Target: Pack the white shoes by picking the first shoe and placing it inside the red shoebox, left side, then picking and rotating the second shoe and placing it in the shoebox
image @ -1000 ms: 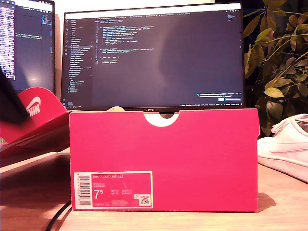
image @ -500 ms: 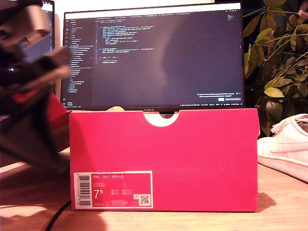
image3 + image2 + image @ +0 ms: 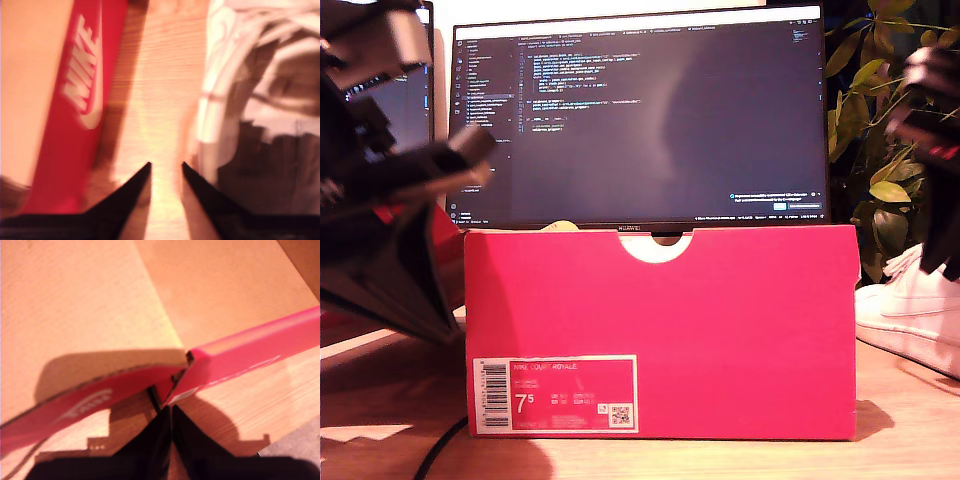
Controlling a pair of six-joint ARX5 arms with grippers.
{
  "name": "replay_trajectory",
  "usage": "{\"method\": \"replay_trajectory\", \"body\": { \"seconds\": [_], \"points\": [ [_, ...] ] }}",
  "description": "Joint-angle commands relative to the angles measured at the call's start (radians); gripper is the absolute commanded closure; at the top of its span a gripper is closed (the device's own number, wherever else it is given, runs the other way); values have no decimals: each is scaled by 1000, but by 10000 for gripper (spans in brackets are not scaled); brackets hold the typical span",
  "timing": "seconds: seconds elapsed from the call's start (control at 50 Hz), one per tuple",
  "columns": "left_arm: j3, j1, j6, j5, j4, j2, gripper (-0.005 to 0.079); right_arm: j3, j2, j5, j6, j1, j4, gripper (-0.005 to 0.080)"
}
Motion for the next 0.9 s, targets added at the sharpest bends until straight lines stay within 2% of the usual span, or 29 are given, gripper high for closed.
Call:
{"method": "replay_trajectory", "body": {
  "seconds": [0.0, 0.08, 0.18, 0.36, 0.56, 0.74, 0.88],
  "points": [
    [-2, 0, -2, -4, 8, 18, 762, 57, 4, 23, -21, 0, -8, 516],
    [-2, 0, -2, -3, 10, 23, 762, 114, 19, 51, -32, 0, -56, 505],
    [-2, 0, -2, -3, 24, 23, 762, 176, 43, 88, -35, 0, -150, 441],
    [-2, 0, -2, -3, 60, 23, 762, 183, 103, 100, -34, 4, -228, 391],
    [-2, 0, -1, -3, 60, 23, 762, 183, 171, 127, -27, 22, -260, 288],
    [-2, 0, 0, -4, 60, 23, 762, 183, 202, 126, -27, 25, -259, 291],
    [-2, 0, 0, -7, 60, 23, 762, 183, 213, 124, -29, 25, -254, 352]
  ]
}}
